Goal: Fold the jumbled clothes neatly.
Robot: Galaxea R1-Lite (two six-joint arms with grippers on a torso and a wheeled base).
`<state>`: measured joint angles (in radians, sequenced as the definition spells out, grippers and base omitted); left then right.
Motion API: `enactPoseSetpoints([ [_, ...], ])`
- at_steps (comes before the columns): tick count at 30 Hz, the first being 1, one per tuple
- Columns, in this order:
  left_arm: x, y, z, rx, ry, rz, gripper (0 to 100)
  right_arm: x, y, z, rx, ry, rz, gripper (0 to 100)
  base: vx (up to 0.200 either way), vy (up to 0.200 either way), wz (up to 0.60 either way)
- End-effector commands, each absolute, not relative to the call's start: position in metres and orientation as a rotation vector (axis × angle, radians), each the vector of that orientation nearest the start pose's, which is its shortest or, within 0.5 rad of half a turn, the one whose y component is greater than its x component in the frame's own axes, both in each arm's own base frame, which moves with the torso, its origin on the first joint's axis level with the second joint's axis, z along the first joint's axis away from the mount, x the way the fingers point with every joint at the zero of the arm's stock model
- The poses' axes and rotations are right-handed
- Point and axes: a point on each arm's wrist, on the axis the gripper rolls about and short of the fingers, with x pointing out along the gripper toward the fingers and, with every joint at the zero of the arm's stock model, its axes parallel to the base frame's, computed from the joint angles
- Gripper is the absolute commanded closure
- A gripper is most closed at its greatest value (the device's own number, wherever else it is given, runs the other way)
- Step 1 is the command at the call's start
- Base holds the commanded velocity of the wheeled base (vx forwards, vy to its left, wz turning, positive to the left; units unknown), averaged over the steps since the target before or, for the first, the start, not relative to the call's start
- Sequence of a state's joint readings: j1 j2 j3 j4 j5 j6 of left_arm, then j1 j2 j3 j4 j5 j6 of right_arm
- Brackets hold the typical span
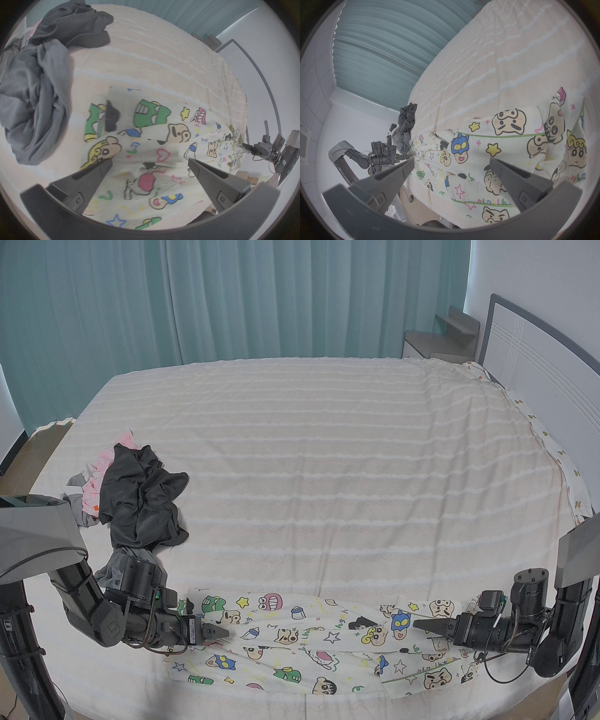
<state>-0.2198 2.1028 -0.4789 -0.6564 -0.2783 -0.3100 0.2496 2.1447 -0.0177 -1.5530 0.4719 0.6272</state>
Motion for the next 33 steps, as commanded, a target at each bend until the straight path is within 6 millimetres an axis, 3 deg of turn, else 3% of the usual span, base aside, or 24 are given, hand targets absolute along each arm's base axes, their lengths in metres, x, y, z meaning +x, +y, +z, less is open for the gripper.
enactPoseSetpoints([
  [1,0.264,-0.055,-0.006,-0.297,1.047,-0.281,0,0.206,0.063,0.009,0.648,0.794,0.494,0,0.0,0.0,0.0],
  [11,0.263,-0.027,0.008,-0.295,0.967,-0.236,0,0.206,0.063,0.008,0.648,0.797,0.493,0,0.0,0.0,0.0],
  [18,0.262,-0.01,0.036,-0.349,0.863,-0.249,0,0.206,0.063,0.008,0.648,0.797,0.491,0,0.0,0.0,0.0],
  [23,0.263,-0.01,0.033,-0.33,0.867,-0.257,0,0.206,0.063,0.009,0.647,0.79,0.492,0,0.0,0.0,0.0],
  [27,0.264,-0.013,0.011,-0.223,0.932,-0.313,0,0.206,0.061,0.015,0.651,0.764,0.492,0,0.0,0.0,0.0],
  [33,0.266,-0.021,-0.009,-0.193,0.996,-0.348,0,0.206,0.053,0.033,0.668,0.674,0.491,0,0.0,0.0,0.0],
])
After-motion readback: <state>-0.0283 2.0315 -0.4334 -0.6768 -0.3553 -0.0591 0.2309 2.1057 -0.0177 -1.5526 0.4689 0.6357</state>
